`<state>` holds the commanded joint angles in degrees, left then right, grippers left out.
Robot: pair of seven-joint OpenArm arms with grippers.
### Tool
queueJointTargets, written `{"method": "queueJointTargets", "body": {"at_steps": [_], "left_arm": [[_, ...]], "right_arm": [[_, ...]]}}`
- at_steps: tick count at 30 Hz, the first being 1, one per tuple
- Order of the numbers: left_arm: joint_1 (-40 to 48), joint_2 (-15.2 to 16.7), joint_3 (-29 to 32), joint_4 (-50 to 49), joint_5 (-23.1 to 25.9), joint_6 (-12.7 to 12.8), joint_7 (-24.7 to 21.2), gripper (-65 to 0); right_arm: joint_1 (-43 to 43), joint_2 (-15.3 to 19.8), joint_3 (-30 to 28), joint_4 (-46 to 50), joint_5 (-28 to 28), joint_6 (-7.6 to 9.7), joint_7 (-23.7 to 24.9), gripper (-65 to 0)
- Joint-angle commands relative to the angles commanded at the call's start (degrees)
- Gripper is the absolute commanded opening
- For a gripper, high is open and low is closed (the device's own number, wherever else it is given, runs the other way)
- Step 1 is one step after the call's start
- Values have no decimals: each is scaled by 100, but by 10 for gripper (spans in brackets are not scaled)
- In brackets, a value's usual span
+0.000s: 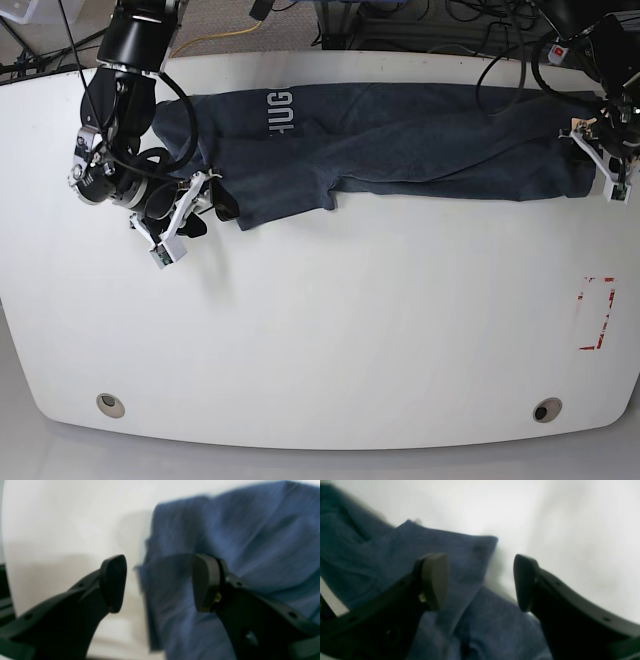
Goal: Fold the T-shirt properly
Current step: 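Regrasp the folded edge with the right gripper and tuck it under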
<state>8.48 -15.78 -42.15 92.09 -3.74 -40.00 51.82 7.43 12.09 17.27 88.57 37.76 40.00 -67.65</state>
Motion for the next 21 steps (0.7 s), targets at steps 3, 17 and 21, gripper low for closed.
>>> {"method": "queueJointTargets", "body": {"at_steps": [3,17,21], "left_arm": [[0,-62,-18,-290,0,0,0,-268],[53,-158,0,-527,9,0,-510,-269],[44,-158,9,-536,9,0,-510,-269]], "right_arm": [[229,-62,-88,-527,-9,0,0,-146],[695,-325,-316,-1908,0,-154,44,-327],[703,-422,-290,-1820,0,-119,44,-587]]}}
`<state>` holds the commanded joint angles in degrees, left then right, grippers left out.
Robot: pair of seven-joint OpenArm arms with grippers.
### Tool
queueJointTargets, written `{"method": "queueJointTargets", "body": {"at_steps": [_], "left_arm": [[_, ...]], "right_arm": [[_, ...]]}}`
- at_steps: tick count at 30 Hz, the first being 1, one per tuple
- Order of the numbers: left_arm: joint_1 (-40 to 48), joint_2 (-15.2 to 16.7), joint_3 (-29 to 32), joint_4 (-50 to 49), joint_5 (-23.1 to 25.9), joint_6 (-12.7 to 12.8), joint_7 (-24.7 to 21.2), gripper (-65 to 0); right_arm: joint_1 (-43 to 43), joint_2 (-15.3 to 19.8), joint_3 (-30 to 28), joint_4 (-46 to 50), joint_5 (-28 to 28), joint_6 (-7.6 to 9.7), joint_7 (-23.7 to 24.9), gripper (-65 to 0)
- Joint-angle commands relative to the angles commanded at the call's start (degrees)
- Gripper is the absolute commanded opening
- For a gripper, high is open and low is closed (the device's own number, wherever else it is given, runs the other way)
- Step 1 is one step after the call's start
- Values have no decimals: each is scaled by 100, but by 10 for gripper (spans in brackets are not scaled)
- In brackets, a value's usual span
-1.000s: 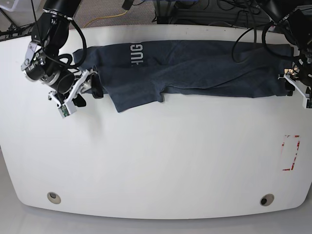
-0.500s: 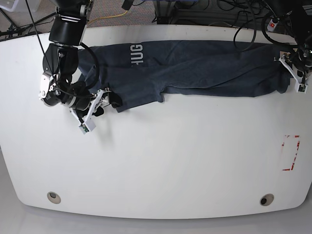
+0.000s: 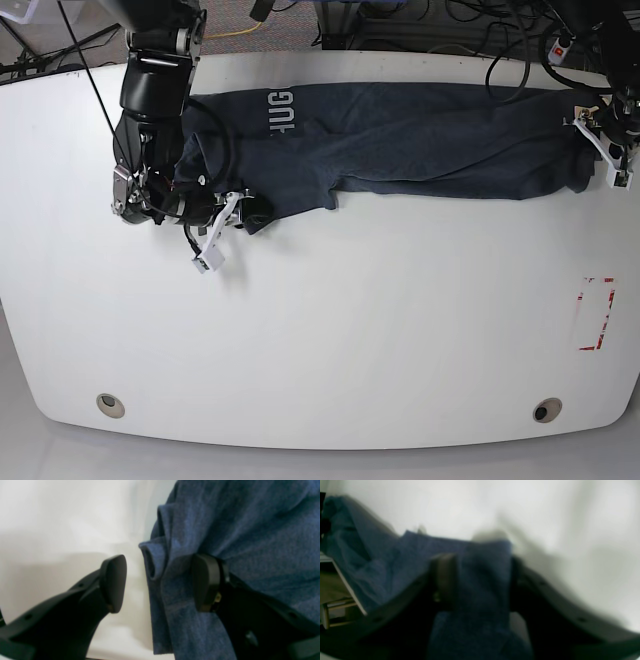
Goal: Fold the T-shirt properly
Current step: 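Regrasp the folded edge with the right gripper and tuck it under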
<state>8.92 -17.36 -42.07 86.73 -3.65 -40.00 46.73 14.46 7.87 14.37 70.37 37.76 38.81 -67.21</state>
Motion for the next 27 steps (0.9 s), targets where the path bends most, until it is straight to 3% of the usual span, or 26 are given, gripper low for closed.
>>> {"method": "queueJointTargets", "body": {"at_steps": [1,6,11,18,27], "left_arm": [[-9,0,9,0,0,0,0,-269],[18,-18,334,0,0,0,-9,-269],[26,-18,413,0,0,0,-9,-269],[35,-132,431,-9,0,0,-9,-269],[-9,-352,651,-510,0,0,-158,-271]], "right_arm": [[0,-18,0,123,0,-18,0,-640],[-273,-44,9,1073,70,-18,-53,-650],[-633,44,97,1679,615,-18,-246,-650],[-1626,352,888,2356,2022,-9,-369,-650],[-2558,598,1336,2804,2699,-9,-378,-650]]}}
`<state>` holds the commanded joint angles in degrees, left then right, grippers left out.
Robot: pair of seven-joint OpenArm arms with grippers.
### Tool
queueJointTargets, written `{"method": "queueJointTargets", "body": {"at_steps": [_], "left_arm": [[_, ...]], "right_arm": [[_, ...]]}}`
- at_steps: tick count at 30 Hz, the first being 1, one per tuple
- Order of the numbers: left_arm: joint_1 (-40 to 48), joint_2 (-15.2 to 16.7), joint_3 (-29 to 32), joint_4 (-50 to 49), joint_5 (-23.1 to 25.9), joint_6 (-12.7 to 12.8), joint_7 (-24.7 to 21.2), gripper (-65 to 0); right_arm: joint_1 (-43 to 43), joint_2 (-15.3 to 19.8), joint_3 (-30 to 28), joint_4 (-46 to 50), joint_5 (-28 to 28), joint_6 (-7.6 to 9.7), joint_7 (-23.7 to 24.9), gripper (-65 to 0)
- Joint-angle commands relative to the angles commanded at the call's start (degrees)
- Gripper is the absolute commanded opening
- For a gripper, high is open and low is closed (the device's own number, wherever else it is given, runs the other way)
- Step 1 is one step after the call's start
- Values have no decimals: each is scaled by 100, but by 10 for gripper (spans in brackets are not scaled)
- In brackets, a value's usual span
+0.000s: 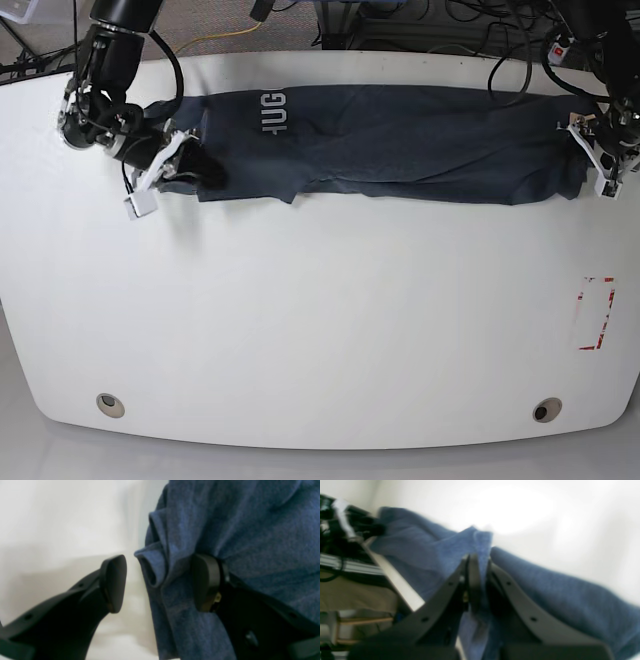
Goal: Fold the T-shirt properly
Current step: 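Regrasp the folded edge with the right gripper and tuck it under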
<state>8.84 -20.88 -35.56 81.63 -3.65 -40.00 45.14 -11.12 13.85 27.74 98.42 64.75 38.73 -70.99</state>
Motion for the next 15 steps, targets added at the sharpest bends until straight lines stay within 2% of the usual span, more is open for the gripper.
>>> {"method": "queueJointTargets", "body": {"at_steps": [3,8,11,15], "left_arm": [[35,0,0,-88,0,0,-176,-271],[44,-9,-9,-88,0,0,-202,-271],[44,-9,-9,-88,0,0,-211,-271],[44,-9,-9,-62,-26,0,-211,-271]], "right_arm": [[-167,18,44,105,-26,0,0,-650],[-246,167,44,70,-70,-53,26,-650],[-193,158,35,70,-422,-53,35,-640],[-79,202,62,70,-1064,-53,44,-465]]}}
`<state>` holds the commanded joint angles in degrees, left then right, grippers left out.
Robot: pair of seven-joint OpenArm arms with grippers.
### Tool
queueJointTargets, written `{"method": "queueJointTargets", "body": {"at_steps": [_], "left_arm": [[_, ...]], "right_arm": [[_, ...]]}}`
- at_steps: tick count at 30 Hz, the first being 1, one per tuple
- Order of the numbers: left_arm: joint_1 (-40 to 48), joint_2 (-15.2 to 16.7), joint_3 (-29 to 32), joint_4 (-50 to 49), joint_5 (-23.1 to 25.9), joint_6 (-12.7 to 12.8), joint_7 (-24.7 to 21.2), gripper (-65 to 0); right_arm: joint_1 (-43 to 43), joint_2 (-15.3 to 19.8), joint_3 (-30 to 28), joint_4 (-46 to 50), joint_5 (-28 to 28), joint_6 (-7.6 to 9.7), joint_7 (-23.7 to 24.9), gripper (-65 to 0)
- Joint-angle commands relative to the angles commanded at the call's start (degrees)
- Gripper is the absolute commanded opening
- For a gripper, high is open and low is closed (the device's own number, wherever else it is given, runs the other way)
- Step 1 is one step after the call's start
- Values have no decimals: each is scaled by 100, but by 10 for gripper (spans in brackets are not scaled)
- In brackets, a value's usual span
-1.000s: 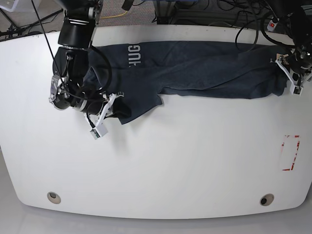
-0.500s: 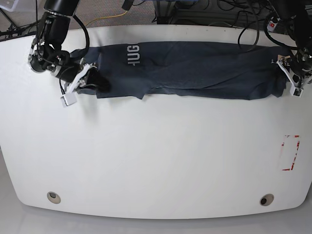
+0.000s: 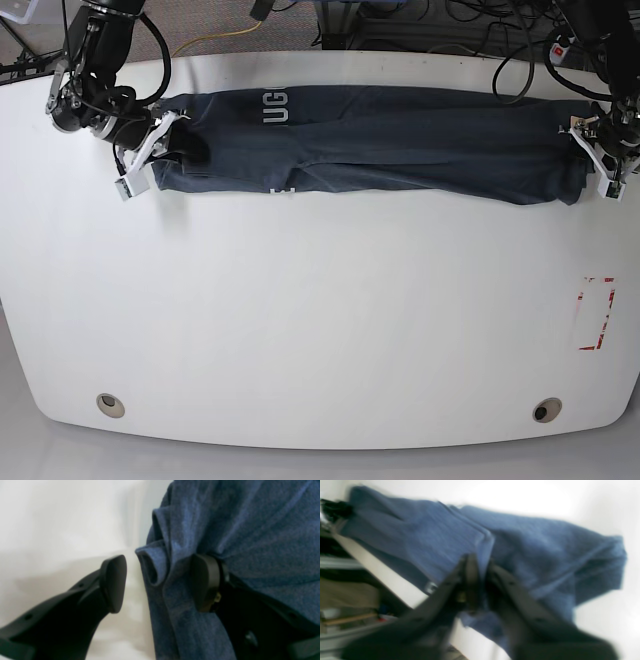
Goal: Fold the T-shirt properly
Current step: 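Regrasp the folded edge with the right gripper and tuck it under, then grasp the shirt's hem end with the left gripper and fold it toward the right gripper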
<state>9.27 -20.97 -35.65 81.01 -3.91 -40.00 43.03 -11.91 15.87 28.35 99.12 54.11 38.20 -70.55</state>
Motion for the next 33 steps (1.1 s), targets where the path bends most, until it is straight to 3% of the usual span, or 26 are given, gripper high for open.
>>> {"method": "queueJointTargets", "body": {"at_steps": [4,6,11,17,21,26,33], "left_arm": [[-35,0,-18,18,-18,0,0,-271],[-44,9,-26,26,-26,0,0,-271],[-53,70,-316,422,-26,0,26,-271],[-202,448,-809,1196,-26,0,26,-271],[-237,615,-1055,1530,-35,0,26,-271],[-141,888,-1116,2013,-35,0,26,-271],[123,941,-1134,2110,-35,0,26,-271]], "right_arm": [[0,9,352,53,-413,18,0,-290],[-18,9,527,79,-404,44,-26,-247],[-167,-114,615,862,-387,62,-44,-266],[-193,-686,589,1152,79,62,-44,-296],[-185,-932,105,1090,18,53,-26,-327],[-114,-1073,-554,879,-589,53,97,-379],[44,-1108,-1143,185,-1714,53,563,-425]]}}
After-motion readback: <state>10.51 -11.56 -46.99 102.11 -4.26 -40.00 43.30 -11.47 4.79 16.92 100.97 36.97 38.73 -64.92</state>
